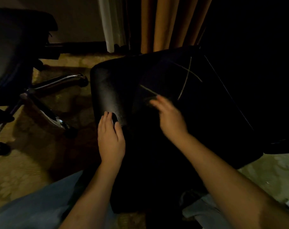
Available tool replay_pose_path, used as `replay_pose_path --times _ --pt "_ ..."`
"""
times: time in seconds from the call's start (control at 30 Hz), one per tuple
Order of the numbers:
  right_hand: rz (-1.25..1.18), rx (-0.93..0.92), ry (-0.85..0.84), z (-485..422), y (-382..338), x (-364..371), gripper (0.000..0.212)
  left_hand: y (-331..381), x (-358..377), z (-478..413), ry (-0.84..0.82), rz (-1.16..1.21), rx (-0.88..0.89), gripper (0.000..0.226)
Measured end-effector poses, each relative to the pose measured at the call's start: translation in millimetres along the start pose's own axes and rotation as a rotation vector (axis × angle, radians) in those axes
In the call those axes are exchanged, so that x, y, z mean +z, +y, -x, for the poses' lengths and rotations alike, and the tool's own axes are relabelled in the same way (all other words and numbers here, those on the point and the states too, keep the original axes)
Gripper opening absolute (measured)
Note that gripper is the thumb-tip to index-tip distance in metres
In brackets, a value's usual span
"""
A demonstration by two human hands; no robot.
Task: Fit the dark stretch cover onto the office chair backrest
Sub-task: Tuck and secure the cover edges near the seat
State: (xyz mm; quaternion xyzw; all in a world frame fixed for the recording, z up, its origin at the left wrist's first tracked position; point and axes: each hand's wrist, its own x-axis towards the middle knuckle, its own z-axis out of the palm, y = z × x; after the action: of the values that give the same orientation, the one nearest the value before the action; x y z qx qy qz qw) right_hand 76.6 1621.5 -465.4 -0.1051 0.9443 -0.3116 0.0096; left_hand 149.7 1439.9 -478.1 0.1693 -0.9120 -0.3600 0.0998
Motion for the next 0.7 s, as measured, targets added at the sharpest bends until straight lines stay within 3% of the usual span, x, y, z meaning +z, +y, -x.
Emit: replay_pose_path --times 0.1,0.2,0.27,0.4,0.5,0.57,0.63,0.7 --pt "0.056 0.310 0.236 -27 51 -36 0.050 4 3 -6 -0.005 -0.048 0.027 0.045" --pt "0.083 0.515 0.292 -31 72 -57 0.045 12 11 -15 -0.010 -0.110 0.090 0.047" --pt "0.114 0.386 0.228 -27 55 -44 0.047 17 18 -20 0.000 -0.160 0.105 0.047" --pt "0.066 -0.115 -0.075 7 -6 0 0.057 13 24 -22 0.031 -0.175 0.125 0.051" --pt "0.032 -0.296 -0.286 19 -24 4 0.062 8 24 -22 0.033 -0.181 0.145 0.057" --pt "0.010 -0.310 -0.305 7 -8 -6 0.060 9 24 -21 0.032 -0.192 0.144 0.058" --pt "0.004 -0.211 -0.167 -19 22 -21 0.058 11 24 -19 0.030 -0.199 0.139 0.056" --pt "0.056 0.008 0.034 -48 60 -42 0.055 11 24 -18 0.033 -0.216 0.137 0.056"
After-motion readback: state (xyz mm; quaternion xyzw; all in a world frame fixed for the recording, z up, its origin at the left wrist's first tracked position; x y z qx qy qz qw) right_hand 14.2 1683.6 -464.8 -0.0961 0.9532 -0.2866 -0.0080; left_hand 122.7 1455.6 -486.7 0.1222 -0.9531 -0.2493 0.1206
